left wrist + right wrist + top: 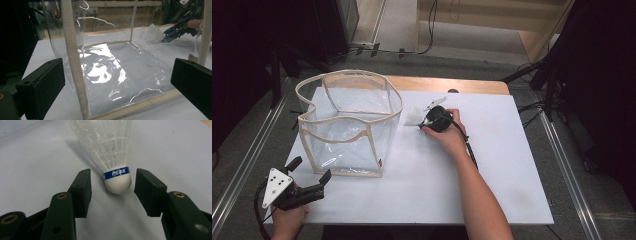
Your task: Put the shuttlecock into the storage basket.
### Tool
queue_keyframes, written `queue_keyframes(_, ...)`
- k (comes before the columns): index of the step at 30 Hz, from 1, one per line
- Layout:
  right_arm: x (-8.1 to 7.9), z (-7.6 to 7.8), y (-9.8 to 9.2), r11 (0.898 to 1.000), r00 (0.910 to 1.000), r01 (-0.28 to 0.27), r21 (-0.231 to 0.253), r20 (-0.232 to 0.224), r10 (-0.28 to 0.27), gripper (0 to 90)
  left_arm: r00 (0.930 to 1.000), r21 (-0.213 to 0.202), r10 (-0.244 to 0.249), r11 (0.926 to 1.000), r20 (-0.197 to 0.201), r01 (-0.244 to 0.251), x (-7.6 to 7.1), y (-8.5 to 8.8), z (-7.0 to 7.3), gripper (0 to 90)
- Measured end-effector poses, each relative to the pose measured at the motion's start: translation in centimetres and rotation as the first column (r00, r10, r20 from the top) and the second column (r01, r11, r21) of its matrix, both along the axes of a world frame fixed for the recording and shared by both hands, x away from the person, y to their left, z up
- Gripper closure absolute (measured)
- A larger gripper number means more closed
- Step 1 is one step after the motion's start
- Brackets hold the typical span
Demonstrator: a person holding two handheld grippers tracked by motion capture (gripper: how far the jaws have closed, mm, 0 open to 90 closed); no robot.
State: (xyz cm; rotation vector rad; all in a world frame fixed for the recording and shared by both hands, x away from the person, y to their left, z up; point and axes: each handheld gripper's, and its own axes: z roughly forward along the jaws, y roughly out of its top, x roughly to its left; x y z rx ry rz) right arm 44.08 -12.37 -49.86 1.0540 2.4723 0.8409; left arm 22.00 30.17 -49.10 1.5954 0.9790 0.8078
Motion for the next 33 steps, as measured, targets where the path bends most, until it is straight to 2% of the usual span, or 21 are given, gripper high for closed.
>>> queue_keyframes(3, 0.1, -0.1, 0.3, 1.000, 0.9999, -0.010, -0.009, -0.006, 0.010, 51.9, 1.0000, 0.000, 0.000, 1.0000, -0.001, 0.000, 0.0, 0.0, 0.0, 0.0)
queue_keyframes(4, 0.1, -0.2, 0.5, 1.000, 0.9998, -0.017, -0.020, 0.004, 0.017, 57.1, 1.0000, 0.000, 0.000, 1.0000, -0.001, 0.000, 0.0, 0.0, 0.0, 0.0)
queue_keyframes(6, 0.1, -0.2, 0.5, 1.000, 0.9999, -0.013, -0.022, 0.005, 0.013, 60.6, 1.0000, -0.001, 0.001, 1.0000, -0.001, -0.001, 0.0, 0.0, 0.0, 0.0)
queue_keyframes(10, 0.1, -0.1, 0.1, 1.000, 0.9996, 0.019, -0.003, -0.022, -0.020, 62.4, 1.0000, 0.002, -0.002, 1.0000, -0.001, 0.002, 0.0, 0.0, 0.0, 0.0)
queue_keyframes(13, 0.1, 0.0, -0.1, 1.000, 0.9994, 0.024, 0.016, -0.027, -0.024, 62.6, 1.0000, 0.001, -0.002, 1.0000, -0.001, 0.002, 0.0, 0.0, 0.0, 0.0)
queue_keyframes(14, -0.1, 0.2, -0.2, 0.998, 0.9992, 0.030, 0.046, -0.029, -0.029, 62.8, 1.0000, 0.001, -0.002, 1.0000, -0.001, 0.002, 0.0, 0.0, 0.0, 0.0)
queue_keyframes(18, -0.4, 1.0, -0.3, 0.997, 0.9994, 0.030, 0.071, -0.020, -0.028, 62.9, 1.0000, 0.001, 0.000, 1.0000, -0.003, 0.000, 0.1, 0.0, 0.0, 0.0)
queue_keyframes(20, -0.7, 1.9, -0.3, 0.996, 0.9996, 0.028, 0.086, -0.001, -0.028, 62.9, 1.0000, 0.001, -0.001, 1.0000, -0.003, 0.001, 0.0, 0.0, 0.0, 0.0)
queue_keyframes(33, -2.2, 4.5, -0.5, 0.993, 0.9991, 0.020, 0.116, 0.035, -0.024, 62.9, 1.0000, 0.003, -0.001, 1.0000, -0.003, 0.001, 0.0, 0.0, 0.0, 0.0)
